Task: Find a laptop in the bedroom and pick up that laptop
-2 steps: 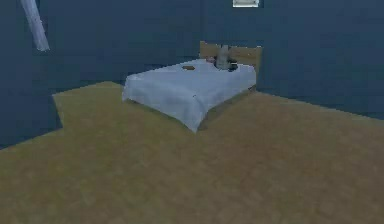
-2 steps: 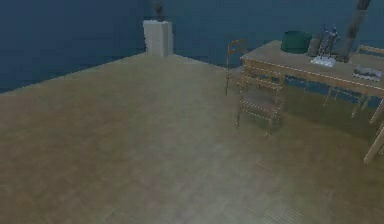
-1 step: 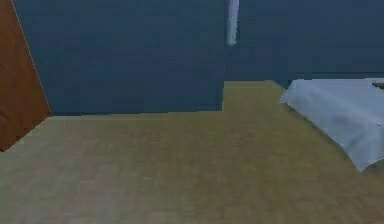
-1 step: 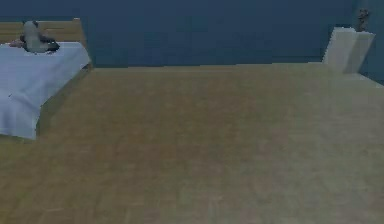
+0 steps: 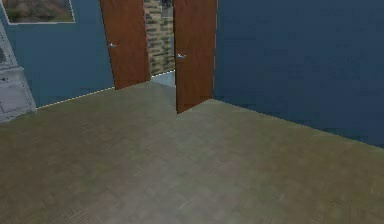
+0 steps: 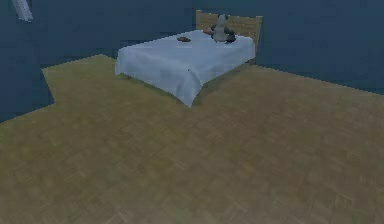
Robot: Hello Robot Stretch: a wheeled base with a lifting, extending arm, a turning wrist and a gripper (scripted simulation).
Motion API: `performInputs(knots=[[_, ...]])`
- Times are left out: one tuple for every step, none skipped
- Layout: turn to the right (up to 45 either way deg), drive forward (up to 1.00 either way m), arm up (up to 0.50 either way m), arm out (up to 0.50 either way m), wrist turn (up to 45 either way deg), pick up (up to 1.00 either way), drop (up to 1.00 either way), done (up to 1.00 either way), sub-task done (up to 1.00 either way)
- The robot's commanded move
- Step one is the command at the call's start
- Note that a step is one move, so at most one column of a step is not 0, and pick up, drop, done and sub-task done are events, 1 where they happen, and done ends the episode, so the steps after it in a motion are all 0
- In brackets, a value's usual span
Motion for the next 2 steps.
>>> performInputs(knots=[[-9.0, 0.00, 0.00, 0.00, 0.0, 0.00, 0.00, 0.00, 0.00], [0.0, 0.55, 0.00, 0.00, 0.0, 0.00, 0.00, 0.00, 0.00]])
